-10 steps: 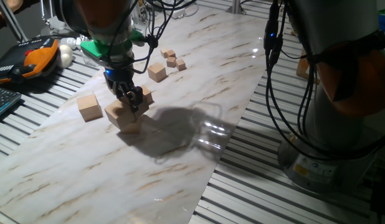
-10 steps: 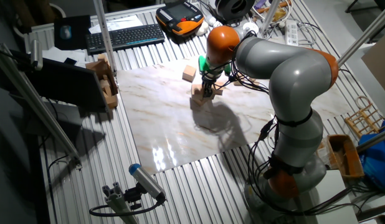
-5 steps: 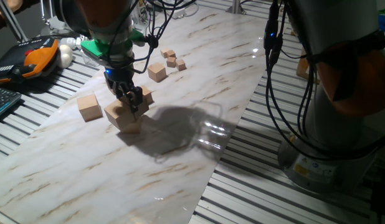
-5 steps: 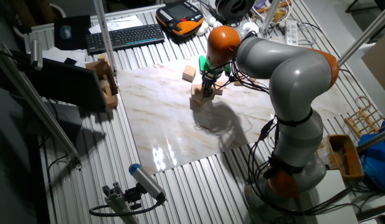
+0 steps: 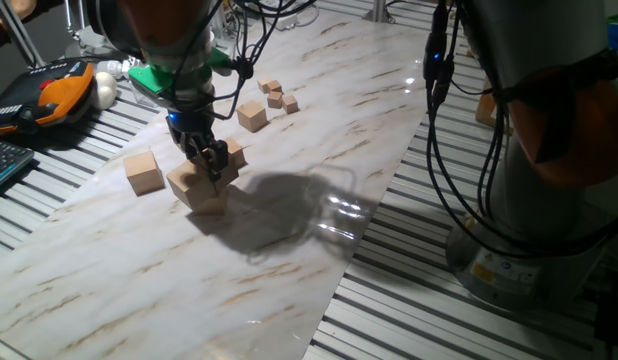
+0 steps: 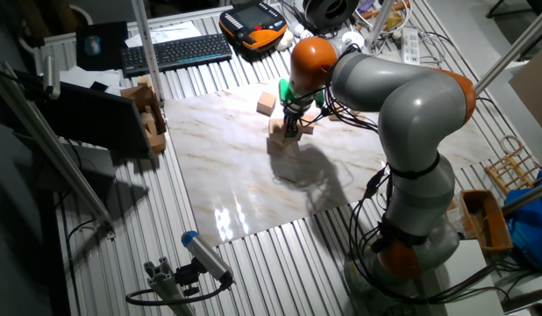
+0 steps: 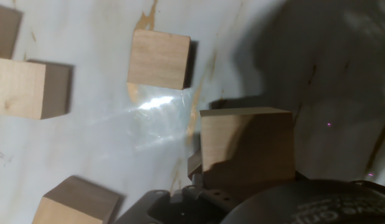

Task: Stack the blocks into a cross shape

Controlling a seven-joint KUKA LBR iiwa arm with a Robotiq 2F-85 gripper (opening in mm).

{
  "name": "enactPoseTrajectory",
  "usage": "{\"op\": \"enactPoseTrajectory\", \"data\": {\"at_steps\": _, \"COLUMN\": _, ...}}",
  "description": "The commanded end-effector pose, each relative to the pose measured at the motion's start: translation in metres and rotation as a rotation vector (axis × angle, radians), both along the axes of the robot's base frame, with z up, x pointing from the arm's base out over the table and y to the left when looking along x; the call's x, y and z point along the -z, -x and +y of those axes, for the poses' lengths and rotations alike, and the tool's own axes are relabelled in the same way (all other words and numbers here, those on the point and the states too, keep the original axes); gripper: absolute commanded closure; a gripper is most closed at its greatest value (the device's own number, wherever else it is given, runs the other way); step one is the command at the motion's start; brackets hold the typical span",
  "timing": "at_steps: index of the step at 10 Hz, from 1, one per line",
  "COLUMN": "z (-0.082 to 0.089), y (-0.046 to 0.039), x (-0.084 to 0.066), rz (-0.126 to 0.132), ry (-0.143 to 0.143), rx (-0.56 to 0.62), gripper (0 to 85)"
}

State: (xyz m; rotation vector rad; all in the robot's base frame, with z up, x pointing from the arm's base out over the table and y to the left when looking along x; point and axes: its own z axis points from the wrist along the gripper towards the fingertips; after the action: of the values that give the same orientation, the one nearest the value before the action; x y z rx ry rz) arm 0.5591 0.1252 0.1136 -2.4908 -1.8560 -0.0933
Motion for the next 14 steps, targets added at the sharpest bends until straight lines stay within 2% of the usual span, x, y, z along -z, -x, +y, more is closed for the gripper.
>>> {"op": "enactPoseTrajectory", "data": {"at_steps": 1, "z": 0.0003, "y": 0.0001, "x": 0.0001, "rz": 0.000, "ry": 0.000, "rx": 0.003, "gripper": 85.0}}
{"op": "enactPoseTrajectory", "data": {"at_steps": 14, "z": 0.0003, "y": 0.0017, "x": 0.0043, "rz": -0.004, "ry": 0.009, "rx": 0.014, "gripper": 85.0}}
